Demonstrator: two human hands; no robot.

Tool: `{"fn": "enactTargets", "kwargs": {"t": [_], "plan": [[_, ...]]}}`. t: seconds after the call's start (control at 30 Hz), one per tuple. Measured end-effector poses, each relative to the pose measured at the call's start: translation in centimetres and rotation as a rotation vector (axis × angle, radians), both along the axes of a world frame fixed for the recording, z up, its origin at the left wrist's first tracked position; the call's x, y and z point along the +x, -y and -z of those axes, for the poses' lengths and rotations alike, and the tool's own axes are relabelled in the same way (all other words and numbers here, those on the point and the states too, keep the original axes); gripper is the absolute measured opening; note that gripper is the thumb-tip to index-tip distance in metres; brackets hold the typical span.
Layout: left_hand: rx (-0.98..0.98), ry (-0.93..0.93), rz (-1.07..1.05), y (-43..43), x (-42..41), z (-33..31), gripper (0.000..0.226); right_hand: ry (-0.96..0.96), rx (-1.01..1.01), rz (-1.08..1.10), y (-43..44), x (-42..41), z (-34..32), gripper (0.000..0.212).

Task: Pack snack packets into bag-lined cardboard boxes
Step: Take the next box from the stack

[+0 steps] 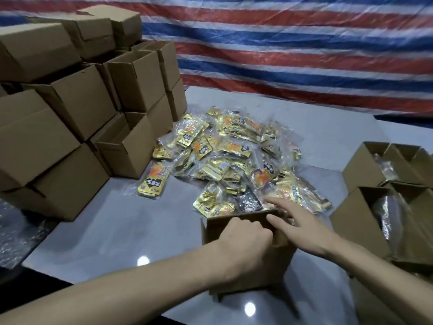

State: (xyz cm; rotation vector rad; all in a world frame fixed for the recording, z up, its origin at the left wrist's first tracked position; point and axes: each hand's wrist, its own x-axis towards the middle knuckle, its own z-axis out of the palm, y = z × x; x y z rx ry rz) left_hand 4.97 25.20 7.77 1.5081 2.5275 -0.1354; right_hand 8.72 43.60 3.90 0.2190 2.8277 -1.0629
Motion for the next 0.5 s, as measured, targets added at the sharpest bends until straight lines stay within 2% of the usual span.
{"fn": "enactTargets", "kwargs": {"t": [0.17, 0.27, 0.33, 0.43, 0.5], "plan": [[-0.016, -0.017, 0.175, -1.4, 1.5, 1.9, 0.019, 0.079, 0.064, 0.076, -1.0, 2.8, 1.1, 0.048], [-0.006, 0.046, 0.195, -1.8, 0.9, 3.3, 0.020, 0.116, 0.070, 0.101, -0.7, 3.8, 1.7, 0.063], [-0.020, 0.160, 0.158, -2.0, 0.2, 4.3, 0.025, 0.102, 0.053, 0.164, -0.2, 4.0, 2.0, 0.062], [-0.061, 0.482, -0.008, -1.8, -1.0, 5.9, 0.034, 0.061, 0.076, 0.240, 0.5, 3.9, 2.7, 0.056], [-0.016, 0.569, -0.060, -1.8, -1.3, 6.6, 0.037, 0.044, 0.085, 0.282, 0.8, 3.9, 2.9, 0.054]]}}
